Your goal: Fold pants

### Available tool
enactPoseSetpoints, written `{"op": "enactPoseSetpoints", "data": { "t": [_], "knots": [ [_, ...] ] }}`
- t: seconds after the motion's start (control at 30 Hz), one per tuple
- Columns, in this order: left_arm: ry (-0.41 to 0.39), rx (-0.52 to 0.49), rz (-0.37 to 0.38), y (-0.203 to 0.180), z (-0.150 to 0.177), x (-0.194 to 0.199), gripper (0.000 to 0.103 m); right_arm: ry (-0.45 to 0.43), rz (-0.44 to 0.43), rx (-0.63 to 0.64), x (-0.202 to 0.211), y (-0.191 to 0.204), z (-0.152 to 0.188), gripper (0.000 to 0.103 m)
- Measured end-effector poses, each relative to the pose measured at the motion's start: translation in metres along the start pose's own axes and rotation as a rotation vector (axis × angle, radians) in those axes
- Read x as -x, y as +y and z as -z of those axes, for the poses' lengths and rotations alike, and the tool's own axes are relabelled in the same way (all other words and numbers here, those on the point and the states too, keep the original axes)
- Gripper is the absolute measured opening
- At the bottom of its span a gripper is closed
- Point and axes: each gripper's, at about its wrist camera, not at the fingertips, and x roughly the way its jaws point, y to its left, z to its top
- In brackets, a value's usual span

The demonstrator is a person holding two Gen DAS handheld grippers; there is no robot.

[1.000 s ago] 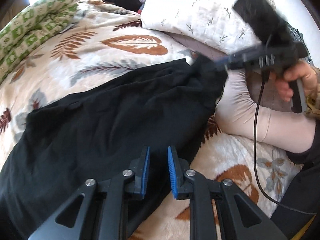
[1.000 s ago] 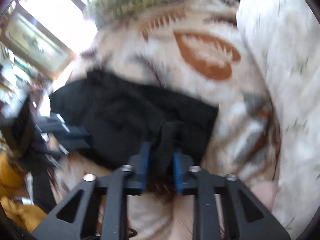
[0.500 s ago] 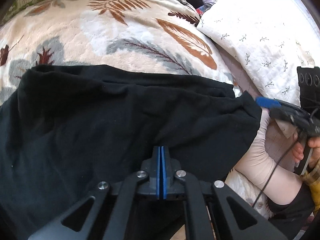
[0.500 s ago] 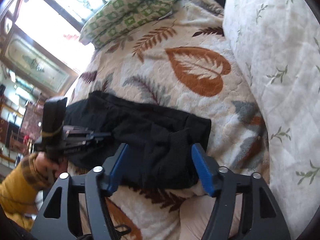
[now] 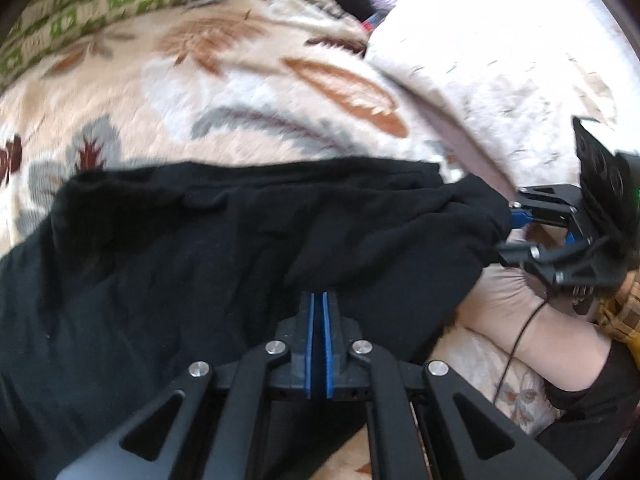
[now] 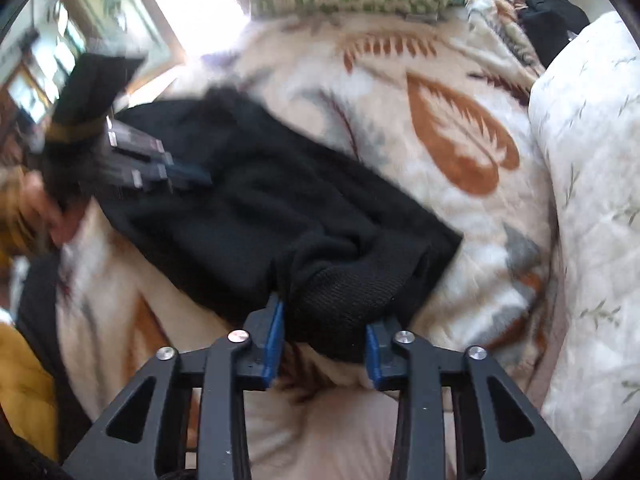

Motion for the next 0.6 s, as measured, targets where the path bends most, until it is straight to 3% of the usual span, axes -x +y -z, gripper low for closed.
{"op": "enactPoseSetpoints", "data": {
  "t": [0.17,0.23,0.33,0.43,0.5,0.53,0.57,0.6],
  "knots": [
    [-0.018,0.004,0.000,-0.003,-0.009,0.003,0.006,-0.140,-0.266,-0.274,0.026,-0.020,-0.015,0.023],
    [-0.009,0.006,-0.020,0.000,-0.011,-0.003,0.006,-0.183,-0.384,-0.442,0.032,-0.036,-0.015,0.023],
    [0.030,0.010,-0.069,0.003,-0.010,-0.020,0.006,-0.236,-0.458,-0.611,0.044,-0.050,-0.012,0.023],
    [0.028,0.020,-0.066,0.009,-0.005,-0.027,0.006,-0.215,-0.413,-0.690,0.048,-0.060,-0.015,0.025],
    [0.027,0.032,-0.058,0.011,-0.005,-0.027,0.006,-0.210,-0.359,-0.670,0.051,-0.063,-0.014,0.031],
    [0.028,0.028,-0.060,0.011,-0.004,-0.027,0.006,-0.195,-0.310,-0.661,0.050,-0.064,-0.012,0.040],
    [0.029,0.016,-0.069,0.009,-0.004,-0.026,0.006,-0.157,-0.221,-0.635,0.047,-0.063,-0.012,0.052],
    [0.030,0.002,-0.082,0.007,-0.004,-0.025,0.006,-0.096,-0.110,-0.590,0.040,-0.060,-0.012,0.058]
  ]
}}
